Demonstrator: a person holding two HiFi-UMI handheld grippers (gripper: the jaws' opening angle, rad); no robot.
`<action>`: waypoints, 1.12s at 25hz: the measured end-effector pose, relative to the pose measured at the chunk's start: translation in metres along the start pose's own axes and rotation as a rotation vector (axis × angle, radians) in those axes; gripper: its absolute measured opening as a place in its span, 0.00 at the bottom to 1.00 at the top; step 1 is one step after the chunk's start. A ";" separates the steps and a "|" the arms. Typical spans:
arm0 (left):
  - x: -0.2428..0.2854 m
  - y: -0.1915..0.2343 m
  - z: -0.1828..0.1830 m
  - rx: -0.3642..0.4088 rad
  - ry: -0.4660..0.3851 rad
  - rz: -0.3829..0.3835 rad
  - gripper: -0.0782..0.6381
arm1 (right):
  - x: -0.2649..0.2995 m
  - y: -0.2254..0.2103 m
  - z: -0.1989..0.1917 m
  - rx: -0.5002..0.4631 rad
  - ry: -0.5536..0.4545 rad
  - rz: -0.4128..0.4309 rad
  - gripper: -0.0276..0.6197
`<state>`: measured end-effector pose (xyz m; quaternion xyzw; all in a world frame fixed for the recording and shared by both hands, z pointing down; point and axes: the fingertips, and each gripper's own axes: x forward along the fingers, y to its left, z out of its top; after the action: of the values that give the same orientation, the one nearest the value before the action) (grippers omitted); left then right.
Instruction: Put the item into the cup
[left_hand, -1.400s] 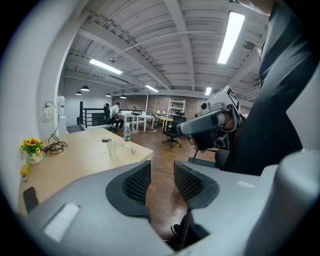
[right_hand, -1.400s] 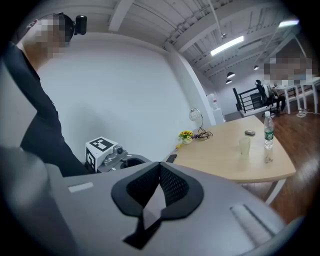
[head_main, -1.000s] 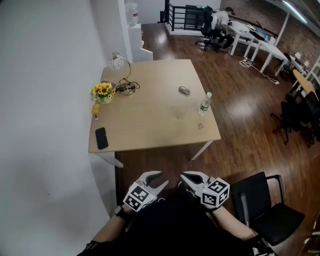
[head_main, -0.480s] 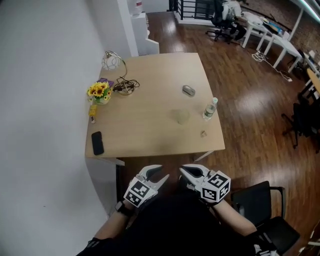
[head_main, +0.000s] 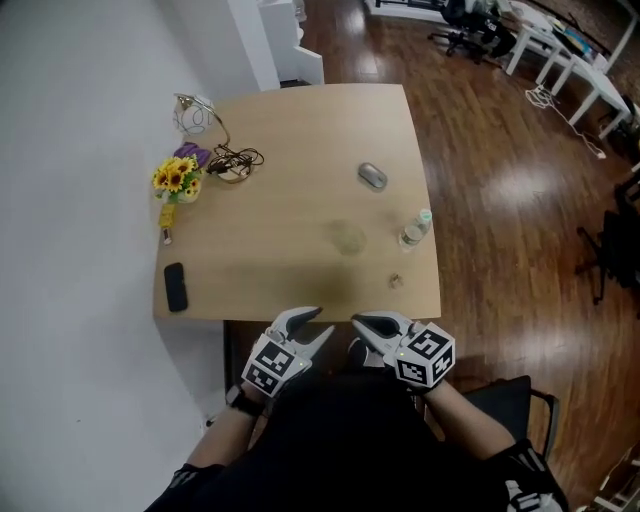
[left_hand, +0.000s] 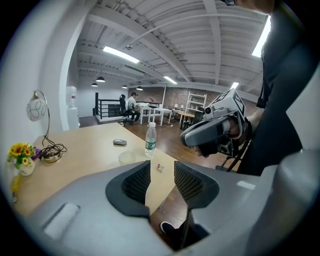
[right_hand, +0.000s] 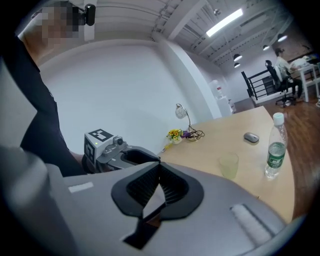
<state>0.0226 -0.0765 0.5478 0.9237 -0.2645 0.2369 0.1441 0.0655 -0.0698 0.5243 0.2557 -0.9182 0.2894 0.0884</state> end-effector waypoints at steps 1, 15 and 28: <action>0.004 0.003 0.001 -0.007 0.005 0.002 0.31 | 0.000 -0.006 0.002 0.007 0.003 -0.001 0.05; 0.037 0.040 0.007 0.024 0.044 -0.073 0.31 | 0.007 -0.169 -0.077 -0.340 0.406 -0.350 0.14; 0.041 0.051 -0.001 0.046 0.097 -0.104 0.31 | -0.005 -0.269 -0.144 -0.241 0.645 -0.498 0.21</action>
<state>0.0248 -0.1356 0.5769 0.9266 -0.2032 0.2798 0.1477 0.2119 -0.1740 0.7710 0.3540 -0.7811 0.2148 0.4674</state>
